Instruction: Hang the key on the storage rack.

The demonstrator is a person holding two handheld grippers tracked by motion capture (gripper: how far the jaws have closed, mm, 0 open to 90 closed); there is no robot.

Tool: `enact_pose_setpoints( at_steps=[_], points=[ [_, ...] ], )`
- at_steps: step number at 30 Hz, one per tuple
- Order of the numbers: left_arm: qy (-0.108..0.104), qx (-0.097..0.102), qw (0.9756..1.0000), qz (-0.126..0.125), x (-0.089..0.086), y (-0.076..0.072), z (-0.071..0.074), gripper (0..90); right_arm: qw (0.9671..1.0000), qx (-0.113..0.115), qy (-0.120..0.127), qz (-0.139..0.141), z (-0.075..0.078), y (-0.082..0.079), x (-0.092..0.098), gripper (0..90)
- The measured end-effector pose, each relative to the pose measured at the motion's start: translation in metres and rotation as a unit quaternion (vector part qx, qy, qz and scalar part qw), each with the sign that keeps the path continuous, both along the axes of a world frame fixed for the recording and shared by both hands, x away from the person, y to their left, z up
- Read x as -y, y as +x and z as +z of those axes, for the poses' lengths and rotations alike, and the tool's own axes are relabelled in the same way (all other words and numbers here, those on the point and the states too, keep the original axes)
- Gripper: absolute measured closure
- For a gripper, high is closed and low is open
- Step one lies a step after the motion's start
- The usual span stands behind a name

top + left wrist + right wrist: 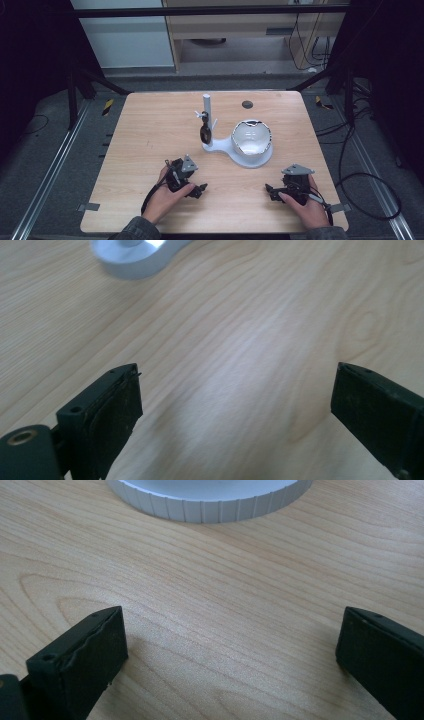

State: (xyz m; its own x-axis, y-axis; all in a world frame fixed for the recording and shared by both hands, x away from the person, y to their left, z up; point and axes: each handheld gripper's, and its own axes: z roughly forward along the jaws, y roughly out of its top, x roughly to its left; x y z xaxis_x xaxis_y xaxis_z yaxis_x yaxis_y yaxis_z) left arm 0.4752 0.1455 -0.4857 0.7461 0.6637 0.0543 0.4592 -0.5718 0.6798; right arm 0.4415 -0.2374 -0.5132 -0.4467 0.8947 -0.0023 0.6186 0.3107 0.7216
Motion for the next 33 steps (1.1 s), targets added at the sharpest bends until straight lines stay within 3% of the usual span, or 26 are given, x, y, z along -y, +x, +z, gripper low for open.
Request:
enact_pose_setpoints(
  at_steps=[7, 13, 17, 22, 33],
  points=[
    [-0.007, 0.000, 0.9988, 0.049, -0.035, 0.008, -0.008, 6.8, 1.0000, 0.000, 0.000, 0.000, 0.000, 0.000, 0.000, 0.4],
    [-0.006, 0.006, 0.9972, 0.075, -0.051, 0.014, -0.015, 6.7, 1.0000, 0.000, 0.000, 0.000, 0.000, 0.000, 0.000, 0.4],
    [-0.002, 0.012, 0.9975, 0.070, -0.055, 0.018, -0.018, 5.5, 1.0000, 0.000, 0.000, 0.000, 0.000, 0.000, 0.000, 0.4],
    [-0.027, 0.004, 0.9973, 0.069, -0.063, 0.022, -0.023, 0.9, 1.0000, 0.000, 0.000, 0.000, 0.000, 0.000, 0.000, 0.4],
    [-0.026, 0.005, 0.9971, 0.071, -0.063, 0.023, -0.023, 0.4, 1.0000, -0.001, 0.002, -0.003, 0.000, 0.000, -0.001, 0.4]
  ],
)
